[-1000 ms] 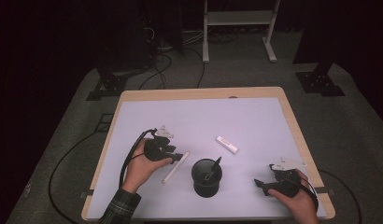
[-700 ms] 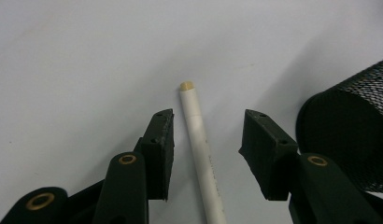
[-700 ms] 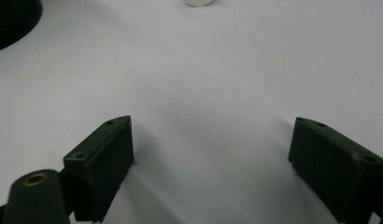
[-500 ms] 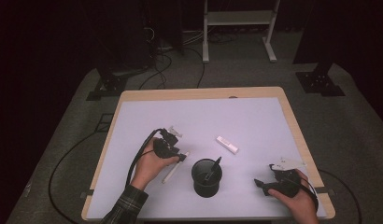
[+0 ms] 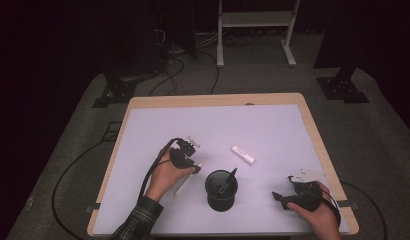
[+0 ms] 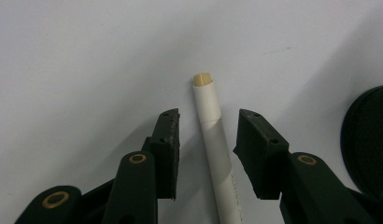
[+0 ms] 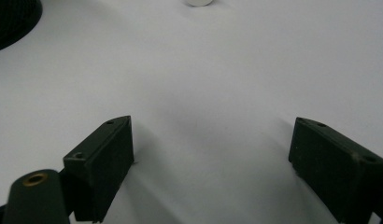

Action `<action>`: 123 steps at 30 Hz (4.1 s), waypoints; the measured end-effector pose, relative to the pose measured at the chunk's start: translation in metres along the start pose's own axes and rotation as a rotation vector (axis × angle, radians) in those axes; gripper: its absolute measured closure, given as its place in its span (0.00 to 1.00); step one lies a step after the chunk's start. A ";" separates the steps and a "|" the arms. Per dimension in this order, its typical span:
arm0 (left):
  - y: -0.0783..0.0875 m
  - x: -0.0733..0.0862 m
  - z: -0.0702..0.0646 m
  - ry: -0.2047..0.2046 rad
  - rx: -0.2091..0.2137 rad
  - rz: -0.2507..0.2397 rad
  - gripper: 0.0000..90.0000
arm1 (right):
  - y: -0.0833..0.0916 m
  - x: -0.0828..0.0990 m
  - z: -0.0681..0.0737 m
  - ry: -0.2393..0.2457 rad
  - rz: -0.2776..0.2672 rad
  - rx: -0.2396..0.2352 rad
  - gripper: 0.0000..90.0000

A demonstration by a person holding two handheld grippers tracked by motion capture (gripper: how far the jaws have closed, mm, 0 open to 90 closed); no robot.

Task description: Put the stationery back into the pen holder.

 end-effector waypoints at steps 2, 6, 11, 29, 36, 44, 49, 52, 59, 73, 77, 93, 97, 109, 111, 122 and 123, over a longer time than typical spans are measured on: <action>-0.001 0.000 0.000 0.000 -0.004 0.005 0.67 | 0.000 0.000 0.000 0.000 0.000 0.000 0.14; -0.006 0.000 -0.001 -0.005 -0.012 0.028 0.69 | 0.000 0.000 0.000 0.001 0.000 0.000 0.14; -0.009 -0.001 0.000 -0.014 -0.027 0.045 0.69 | 0.000 0.000 0.000 0.000 0.000 0.000 0.14; -0.011 -0.003 0.004 -0.010 -0.056 0.097 0.80 | 0.000 0.000 0.000 0.000 0.000 0.000 0.14; -0.011 -0.003 0.006 -0.002 -0.065 0.107 0.87 | 0.000 0.000 0.000 0.000 0.000 0.000 0.14; -0.011 -0.003 0.006 0.011 -0.064 0.100 0.88 | 0.000 0.000 0.000 0.000 0.000 0.000 0.14; -0.010 -0.003 0.007 0.012 -0.052 0.082 0.88 | 0.000 0.000 0.000 0.000 0.000 0.000 0.14; -0.009 -0.002 0.006 0.014 -0.046 0.084 0.88 | 0.000 0.000 0.000 0.000 0.000 0.000 0.14; 0.000 -0.007 0.001 0.023 -0.004 0.035 0.88 | 0.000 0.000 0.000 0.000 0.000 0.000 0.14; 0.031 -0.017 0.001 0.064 0.073 -0.101 0.88 | 0.000 0.000 0.000 0.001 0.000 0.000 0.14; 0.039 -0.020 0.001 0.074 0.100 -0.142 0.88 | 0.000 0.000 0.000 0.000 0.000 0.000 0.14; 0.068 -0.035 -0.010 0.074 0.223 -0.316 0.88 | 0.000 0.000 0.000 0.002 -0.001 0.000 0.14; 0.075 -0.039 -0.013 0.060 0.235 -0.352 0.88 | 0.000 0.000 0.000 0.001 0.000 0.000 0.14; 0.100 -0.052 -0.026 0.026 0.280 -0.462 0.88 | 0.000 0.000 0.000 0.004 -0.003 0.001 0.14; 0.104 -0.054 -0.029 0.015 0.281 -0.481 0.88 | 0.000 0.000 -0.001 0.006 -0.004 0.001 0.14; 0.123 -0.063 -0.043 -0.021 0.295 -0.544 0.88 | 0.000 0.000 0.000 0.000 -0.001 0.000 0.14; 0.126 -0.064 -0.046 -0.024 0.296 -0.553 0.88 | 0.000 0.000 0.000 0.000 -0.001 0.000 0.14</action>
Point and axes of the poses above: each handheld gripper's, and its own axes: y roughly backward along the jaws, x roughly out of its underside, z roughly to its left, the point moved 10 cm from there along -y, roughly forward along the jaws, and after that the axes turned 4 degrees about -z, right-handed, at the moved point
